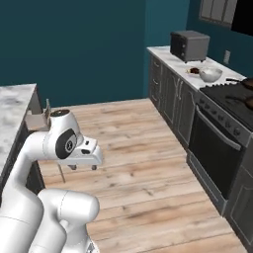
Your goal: Place one of the steaks on the plate and the other in the bowl. Then place the bowl in the fridge.
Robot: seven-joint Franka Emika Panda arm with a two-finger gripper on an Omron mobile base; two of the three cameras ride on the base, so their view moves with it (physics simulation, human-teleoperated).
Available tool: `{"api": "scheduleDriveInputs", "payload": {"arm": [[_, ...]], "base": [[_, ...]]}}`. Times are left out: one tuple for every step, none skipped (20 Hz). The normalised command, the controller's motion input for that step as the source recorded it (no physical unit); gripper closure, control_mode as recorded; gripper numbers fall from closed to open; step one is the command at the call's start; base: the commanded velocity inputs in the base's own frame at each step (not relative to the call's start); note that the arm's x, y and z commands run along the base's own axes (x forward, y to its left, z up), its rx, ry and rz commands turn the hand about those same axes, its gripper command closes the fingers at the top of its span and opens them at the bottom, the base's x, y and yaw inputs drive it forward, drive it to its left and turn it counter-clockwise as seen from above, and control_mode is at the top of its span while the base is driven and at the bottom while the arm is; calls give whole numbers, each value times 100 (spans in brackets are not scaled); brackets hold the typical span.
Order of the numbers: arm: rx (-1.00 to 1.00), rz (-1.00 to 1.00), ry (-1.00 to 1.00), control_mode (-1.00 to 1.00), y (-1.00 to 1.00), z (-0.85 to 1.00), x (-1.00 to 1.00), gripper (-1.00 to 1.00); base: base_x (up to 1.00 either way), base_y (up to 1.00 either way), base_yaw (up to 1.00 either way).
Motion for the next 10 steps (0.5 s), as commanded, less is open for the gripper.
{"api": "scheduleDriveInputs", "payload": {"arm": [[0, 0, 0, 100, 0, 0, 0, -100], [0, 0, 0, 100, 0, 0, 0, -100], [0, 0, 0, 100, 0, 0, 0, -100], [0, 0, 0, 100, 0, 0, 0, -100], [0, 0, 0, 100, 0, 0, 0, -100], [0, 0, 0, 100, 0, 0, 0, -100], [0, 0, 0, 100, 0, 0, 0, -100], [0, 0, 0, 100, 0, 0, 0, -100], [0, 0, 0, 100, 0, 0, 0, -100], [0, 0, 0, 100, 0, 0, 0, -100]], "base": [[-10, 74, 30], [-4, 64, 28], [0, 58, 24], [24, 49, 24], [35, 51, 21], [61, 51, 16], [79, 49, 12], [98, 43, 10], [100, 40, 8], [100, 36, 6]]}}
